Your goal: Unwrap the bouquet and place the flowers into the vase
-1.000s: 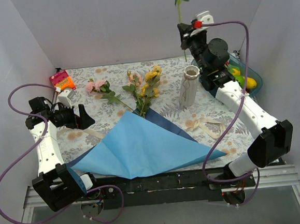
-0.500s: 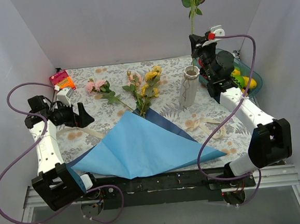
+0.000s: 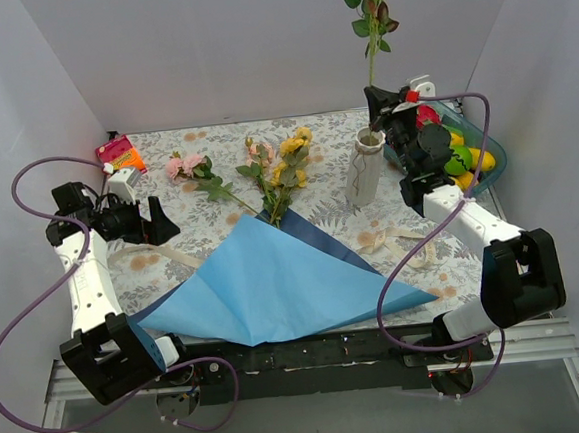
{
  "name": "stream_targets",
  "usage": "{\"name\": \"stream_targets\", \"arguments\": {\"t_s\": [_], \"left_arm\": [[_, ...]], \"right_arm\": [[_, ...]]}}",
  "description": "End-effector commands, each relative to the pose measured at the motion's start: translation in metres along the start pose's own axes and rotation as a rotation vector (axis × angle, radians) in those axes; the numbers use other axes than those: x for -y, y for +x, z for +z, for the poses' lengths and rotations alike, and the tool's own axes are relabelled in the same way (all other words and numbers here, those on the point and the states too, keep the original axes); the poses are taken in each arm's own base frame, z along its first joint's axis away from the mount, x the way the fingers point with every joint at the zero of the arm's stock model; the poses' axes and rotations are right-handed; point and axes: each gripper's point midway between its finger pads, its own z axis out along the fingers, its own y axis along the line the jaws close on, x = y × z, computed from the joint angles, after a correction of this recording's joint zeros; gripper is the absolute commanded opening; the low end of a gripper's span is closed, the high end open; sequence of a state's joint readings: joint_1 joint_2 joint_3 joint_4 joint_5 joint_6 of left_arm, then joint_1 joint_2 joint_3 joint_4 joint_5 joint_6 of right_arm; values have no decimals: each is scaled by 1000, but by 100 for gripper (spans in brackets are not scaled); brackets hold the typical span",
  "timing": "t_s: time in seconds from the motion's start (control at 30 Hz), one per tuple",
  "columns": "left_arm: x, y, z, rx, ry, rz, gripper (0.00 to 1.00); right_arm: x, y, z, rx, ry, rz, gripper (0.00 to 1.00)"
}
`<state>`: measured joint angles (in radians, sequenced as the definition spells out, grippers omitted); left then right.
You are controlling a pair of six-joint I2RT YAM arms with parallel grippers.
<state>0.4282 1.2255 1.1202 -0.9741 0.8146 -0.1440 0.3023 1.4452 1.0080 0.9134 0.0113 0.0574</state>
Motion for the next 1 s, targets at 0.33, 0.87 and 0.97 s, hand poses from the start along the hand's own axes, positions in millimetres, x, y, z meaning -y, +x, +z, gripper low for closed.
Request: {"name": "stream_targets", "arguments": {"t_s": [0.33, 0.87, 0.97], "left_arm": [[5, -13, -8, 21, 3, 36, 98], [6, -15, -7, 32, 12, 35, 98], [6, -15, -7, 33, 16, 34, 98]], "right_arm": [[-8, 3, -23, 51, -50, -2, 9], [-20, 8, -67, -37, -71, 21, 53], [-56, 18, -85, -107, -175, 15, 52]]}}
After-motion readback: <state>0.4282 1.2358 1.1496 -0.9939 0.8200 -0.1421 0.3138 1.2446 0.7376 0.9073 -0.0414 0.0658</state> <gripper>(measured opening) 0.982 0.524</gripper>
